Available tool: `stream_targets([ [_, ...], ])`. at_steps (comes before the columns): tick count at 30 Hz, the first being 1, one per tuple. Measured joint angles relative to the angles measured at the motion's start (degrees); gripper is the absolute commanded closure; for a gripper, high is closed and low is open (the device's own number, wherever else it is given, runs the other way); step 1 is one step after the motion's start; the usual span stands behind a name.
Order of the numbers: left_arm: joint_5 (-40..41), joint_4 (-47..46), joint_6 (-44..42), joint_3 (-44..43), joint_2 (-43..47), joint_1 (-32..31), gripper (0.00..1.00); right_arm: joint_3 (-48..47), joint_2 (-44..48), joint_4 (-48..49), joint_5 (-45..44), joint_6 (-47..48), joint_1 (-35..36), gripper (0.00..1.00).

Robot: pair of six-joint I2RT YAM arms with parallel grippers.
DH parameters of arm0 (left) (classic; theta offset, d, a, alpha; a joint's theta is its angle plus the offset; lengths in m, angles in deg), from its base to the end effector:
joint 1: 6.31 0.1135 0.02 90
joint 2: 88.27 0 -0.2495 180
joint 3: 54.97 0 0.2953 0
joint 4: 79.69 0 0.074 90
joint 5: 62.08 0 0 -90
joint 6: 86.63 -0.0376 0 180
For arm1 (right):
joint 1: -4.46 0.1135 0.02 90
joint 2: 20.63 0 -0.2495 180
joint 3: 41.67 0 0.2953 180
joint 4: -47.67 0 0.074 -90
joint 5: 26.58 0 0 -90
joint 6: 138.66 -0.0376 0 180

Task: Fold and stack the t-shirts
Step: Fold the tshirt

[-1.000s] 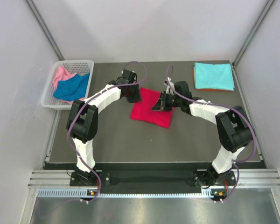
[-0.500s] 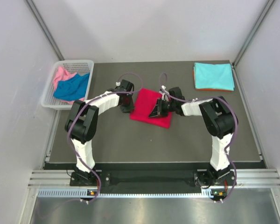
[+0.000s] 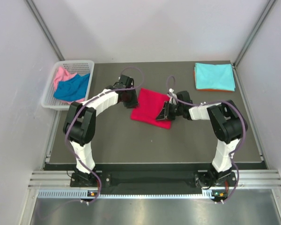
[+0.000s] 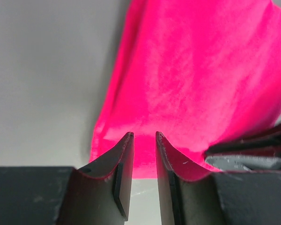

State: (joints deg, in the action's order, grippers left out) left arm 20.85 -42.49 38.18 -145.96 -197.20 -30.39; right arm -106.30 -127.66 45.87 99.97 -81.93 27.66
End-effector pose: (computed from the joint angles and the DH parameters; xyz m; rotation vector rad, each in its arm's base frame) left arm 0.4048 -0.1860 0.1672 -0.1942 2.6112 -0.5449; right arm 0.3458 0.1726 0.0803 -0.1259 2.4805 1.2073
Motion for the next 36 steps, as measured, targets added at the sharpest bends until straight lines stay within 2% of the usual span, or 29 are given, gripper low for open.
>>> stream_targets([
  [5,0.85,0.35,-0.57,0.35,-0.2,-1.11,0.69,2.12,-0.5,4.33,3.04,-1.05,-2.54,0.8],
  [9,2.73,0.46,-1.57,0.35,-0.22,-1.99,0.7,2.51,2.34,2.93,2.95,-0.28,-4.02,0.8],
  [17,5.42,0.28,-2.01,0.7,-3.63,-2.34,0.71,-3.69,3.3,-0.33,2.69,1.29,-10.25,0.8],
  [23,6.88,0.26,-2.01,1.29,-3.72,-2.36,0.71,-7.06,-1.97,-0.24,2.58,1.57,-16.06,0.8],
  [29,5.55,3.65,-2.05,2.1,0.37,-2.47,0.69,-11.82,-9.09,-3.58,2.54,2.58,-19.21,0.8],
  [33,3.61,7.1,-3.45,-0.22,4.59,-2.51,0.68,-12.15,-8.5,-5.2,1.11,3.41,-20.44,0.7],
  [34,2.91,7.76,-4.0,-1.2,5.7,-2.51,0.67,-12.15,-8.07,-6.08,0.7,3.61,-20.81,0.64],
  [36,1.27,9.29,-5.25,-3.43,7.85,-2.49,0.68,-11.85,-6.21,-7.78,-0.46,3.69,-21.35,0.59],
])
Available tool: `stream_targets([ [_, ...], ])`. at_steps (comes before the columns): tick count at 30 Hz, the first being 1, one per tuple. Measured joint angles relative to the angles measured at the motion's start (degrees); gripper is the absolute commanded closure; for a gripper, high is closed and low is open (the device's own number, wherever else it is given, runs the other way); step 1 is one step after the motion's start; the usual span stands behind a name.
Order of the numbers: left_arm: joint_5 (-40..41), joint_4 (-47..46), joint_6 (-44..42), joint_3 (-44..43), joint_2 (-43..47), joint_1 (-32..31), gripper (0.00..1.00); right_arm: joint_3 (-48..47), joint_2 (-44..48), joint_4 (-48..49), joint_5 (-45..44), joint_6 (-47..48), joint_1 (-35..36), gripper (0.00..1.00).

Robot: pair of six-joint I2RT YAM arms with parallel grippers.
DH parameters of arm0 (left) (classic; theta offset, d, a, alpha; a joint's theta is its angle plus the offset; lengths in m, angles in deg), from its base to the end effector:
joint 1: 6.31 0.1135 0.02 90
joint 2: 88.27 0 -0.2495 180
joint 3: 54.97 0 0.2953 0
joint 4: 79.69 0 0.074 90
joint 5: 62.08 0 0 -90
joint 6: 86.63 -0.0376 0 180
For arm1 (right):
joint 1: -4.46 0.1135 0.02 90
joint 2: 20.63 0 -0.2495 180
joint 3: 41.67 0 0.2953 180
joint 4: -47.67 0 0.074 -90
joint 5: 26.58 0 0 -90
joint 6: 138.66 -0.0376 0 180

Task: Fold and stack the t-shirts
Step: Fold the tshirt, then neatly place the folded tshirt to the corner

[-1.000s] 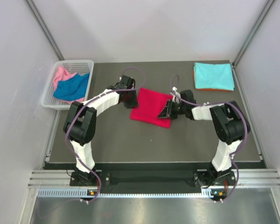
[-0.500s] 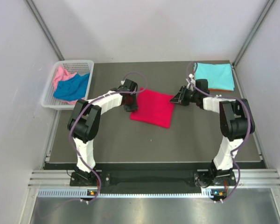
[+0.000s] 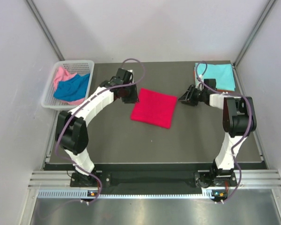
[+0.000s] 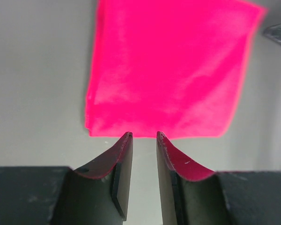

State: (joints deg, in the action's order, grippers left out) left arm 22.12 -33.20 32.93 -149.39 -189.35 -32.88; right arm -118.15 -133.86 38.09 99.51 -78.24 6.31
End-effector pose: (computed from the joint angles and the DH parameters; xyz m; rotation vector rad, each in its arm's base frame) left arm 0.3812 -0.1949 0.2350 -0.0237 2.5722 -0.5181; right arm 0.4262 0.0359 0.0906 0.2696 2.3927 1.0079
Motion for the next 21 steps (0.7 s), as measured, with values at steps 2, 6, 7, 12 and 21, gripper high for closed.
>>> stream_targets([
  [2,-1.75,1.42,-1.36,-2.19,1.99,0.0,0.67,1.51,3.43,-0.63,-1.25,-0.15,-0.13,0.52],
  [6,-6.05,4.39,-4.44,-5.03,5.09,0.17,0.67,9.77,13.66,0.55,-4.13,-1.55,0.92,0.39],
  [7,-7.08,4.96,-5.11,-5.2,5.9,0.24,0.67,11.72,15.45,0.98,-4.81,-2.01,1.51,0.35],
  [12,-13.16,4.52,-5.73,-1.01,11.39,0.33,0.67,16.9,17.77,2.49,-9.09,-4.61,6.91,0.28],
  [21,-17.53,0.81,-5.57,12.31,17.33,0.33,0.67,15.41,13.51,5.25,-16.37,-6.54,14.4,0.37],
])
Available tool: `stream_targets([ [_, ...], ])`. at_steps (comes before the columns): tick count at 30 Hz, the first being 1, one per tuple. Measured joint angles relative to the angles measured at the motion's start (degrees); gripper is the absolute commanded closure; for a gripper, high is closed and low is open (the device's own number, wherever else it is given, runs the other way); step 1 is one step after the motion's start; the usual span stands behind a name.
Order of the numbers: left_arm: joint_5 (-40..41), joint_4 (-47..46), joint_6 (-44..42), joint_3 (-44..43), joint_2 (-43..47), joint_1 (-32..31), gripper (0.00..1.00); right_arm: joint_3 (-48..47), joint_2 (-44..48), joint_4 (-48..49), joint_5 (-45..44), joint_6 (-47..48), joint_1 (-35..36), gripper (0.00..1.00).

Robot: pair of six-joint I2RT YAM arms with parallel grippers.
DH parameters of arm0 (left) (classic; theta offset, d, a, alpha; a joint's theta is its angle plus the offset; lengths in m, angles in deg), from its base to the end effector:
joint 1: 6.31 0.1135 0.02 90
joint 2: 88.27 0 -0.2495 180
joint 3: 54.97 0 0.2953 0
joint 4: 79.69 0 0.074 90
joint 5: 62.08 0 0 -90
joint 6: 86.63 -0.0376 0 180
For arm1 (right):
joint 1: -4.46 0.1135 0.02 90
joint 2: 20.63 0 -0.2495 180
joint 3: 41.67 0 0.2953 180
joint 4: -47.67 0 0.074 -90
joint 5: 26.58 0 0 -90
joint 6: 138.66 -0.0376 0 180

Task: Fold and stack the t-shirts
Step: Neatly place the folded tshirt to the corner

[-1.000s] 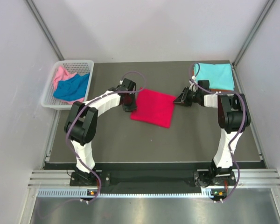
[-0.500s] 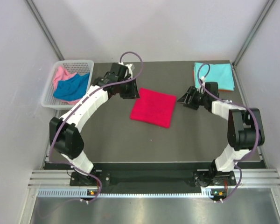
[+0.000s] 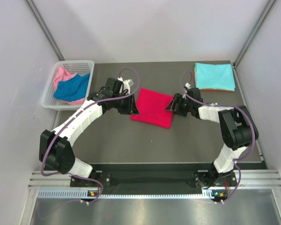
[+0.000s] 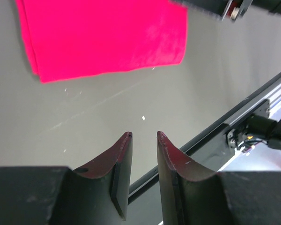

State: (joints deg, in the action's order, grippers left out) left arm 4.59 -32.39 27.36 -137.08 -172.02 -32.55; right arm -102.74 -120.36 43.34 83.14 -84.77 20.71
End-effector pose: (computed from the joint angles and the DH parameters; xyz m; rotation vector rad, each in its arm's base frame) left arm 0.3157 -0.1722 0.2712 0.2445 2.5181 -0.8725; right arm 0.3543 0.1165 0.1003 0.2370 2.4137 0.8413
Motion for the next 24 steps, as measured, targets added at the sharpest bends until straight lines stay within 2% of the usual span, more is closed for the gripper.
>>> stream_targets([
  [8,0.48,-0.02,-0.83,0.85,0.02,0.17,0.67,-3.1,-3.63,1.4,-3.13,0.68,1.05,0.55],
  [11,0.85,0.0,-1.25,0.85,0.02,0.28,0.68,-4.31,-4.35,0.07,-4.07,1.84,1.16,0.72],
  [12,1.18,0.02,-1.36,0.85,0.02,0.28,0.67,-4.52,-4.42,-0.66,-4.48,2.56,1.2,0.87],
  [14,2.32,0.04,-1.57,0.85,0.37,0.28,0.68,-6.21,-4.48,-4.09,-5.44,4.37,1.2,0.99],
  [24,5.51,-0.07,-1.97,1.44,2.64,0.35,0.68,-27.8,-5.16,-24.63,-11.82,15.69,0.33,1.0],
])
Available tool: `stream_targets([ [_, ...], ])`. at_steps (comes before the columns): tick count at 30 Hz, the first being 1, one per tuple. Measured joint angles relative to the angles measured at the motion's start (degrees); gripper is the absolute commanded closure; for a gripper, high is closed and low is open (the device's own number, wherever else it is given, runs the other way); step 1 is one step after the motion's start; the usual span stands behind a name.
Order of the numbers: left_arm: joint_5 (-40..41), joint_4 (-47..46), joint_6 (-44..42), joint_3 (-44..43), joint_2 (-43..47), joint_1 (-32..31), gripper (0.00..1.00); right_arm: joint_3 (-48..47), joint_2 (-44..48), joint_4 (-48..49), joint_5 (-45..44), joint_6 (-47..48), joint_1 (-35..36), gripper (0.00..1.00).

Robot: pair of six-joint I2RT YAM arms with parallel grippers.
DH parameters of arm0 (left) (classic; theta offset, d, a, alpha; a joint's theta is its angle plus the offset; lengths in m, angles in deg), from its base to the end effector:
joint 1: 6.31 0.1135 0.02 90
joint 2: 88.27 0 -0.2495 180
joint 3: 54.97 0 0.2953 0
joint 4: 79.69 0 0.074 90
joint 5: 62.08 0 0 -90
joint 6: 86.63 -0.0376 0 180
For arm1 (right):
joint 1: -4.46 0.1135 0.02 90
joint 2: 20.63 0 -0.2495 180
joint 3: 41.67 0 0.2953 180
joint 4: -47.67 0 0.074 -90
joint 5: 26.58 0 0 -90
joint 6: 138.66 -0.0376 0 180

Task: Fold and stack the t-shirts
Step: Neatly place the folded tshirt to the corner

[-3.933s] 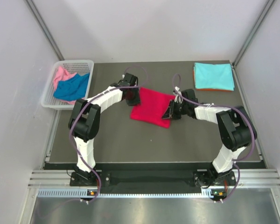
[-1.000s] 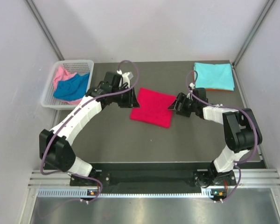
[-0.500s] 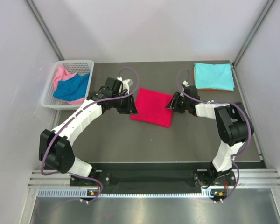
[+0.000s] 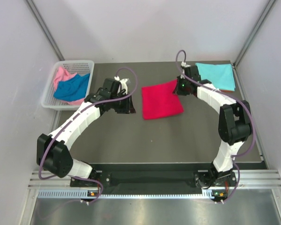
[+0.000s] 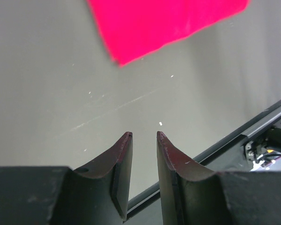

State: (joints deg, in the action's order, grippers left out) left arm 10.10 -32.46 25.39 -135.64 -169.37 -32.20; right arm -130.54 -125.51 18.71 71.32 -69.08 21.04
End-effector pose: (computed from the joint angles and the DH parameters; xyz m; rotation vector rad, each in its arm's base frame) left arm 0.3104 -0.1635 0.2766 0.2348 2.4795 -0.7471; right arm 0.4266 0.1324 0.1946 0.0117 2.3973 0.4721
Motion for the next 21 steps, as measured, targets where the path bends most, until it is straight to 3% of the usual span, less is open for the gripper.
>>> stream_targets([
  [13,2.91,0.5,-1.11,0.5,-0.02,0.02,0.68,-27.19,-12.09,-19.32,-13.29,12.02,-4.66,1.0],
  [21,3.34,0.52,-1.25,0.5,-0.07,0.02,0.68,-33.81,-12.72,-22.32,-17.33,17.51,-9.46,1.0],
])
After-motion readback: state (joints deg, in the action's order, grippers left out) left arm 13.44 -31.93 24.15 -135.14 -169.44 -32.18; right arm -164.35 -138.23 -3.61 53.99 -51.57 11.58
